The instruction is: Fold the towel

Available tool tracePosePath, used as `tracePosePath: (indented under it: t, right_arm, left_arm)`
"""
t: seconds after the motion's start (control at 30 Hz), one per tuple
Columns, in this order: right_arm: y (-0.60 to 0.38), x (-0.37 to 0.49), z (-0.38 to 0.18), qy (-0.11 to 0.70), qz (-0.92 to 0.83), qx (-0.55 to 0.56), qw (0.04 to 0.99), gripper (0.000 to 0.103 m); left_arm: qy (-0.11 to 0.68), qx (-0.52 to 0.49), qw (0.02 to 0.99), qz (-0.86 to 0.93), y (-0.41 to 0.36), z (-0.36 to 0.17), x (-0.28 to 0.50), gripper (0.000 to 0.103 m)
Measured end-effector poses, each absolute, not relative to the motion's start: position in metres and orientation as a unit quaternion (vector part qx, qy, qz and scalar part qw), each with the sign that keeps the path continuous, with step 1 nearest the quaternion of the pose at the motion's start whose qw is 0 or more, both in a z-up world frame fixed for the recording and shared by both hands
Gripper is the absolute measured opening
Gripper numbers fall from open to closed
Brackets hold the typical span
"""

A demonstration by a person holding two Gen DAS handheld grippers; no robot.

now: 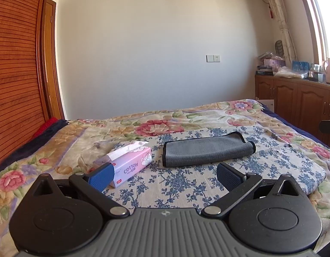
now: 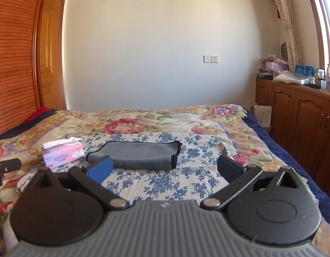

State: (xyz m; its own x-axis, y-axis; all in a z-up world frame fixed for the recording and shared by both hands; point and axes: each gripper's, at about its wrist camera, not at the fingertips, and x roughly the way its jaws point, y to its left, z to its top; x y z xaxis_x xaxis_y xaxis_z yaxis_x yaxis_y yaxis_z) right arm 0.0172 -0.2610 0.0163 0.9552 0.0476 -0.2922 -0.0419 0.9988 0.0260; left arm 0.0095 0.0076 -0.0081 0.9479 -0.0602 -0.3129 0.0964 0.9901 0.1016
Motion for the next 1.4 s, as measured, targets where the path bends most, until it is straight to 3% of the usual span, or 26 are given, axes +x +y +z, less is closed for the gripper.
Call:
tracePosePath:
  t: [1.4]
  right_arm:
    - [-0.2615, 0.0146, 0.017, 0.131, 0.008, 0.006, 0.991, 0.103]
  left_arm:
    - [0.144, 0.049, 0.988, -0.035, 0.0123, -0.008, 0.0078, 0.103]
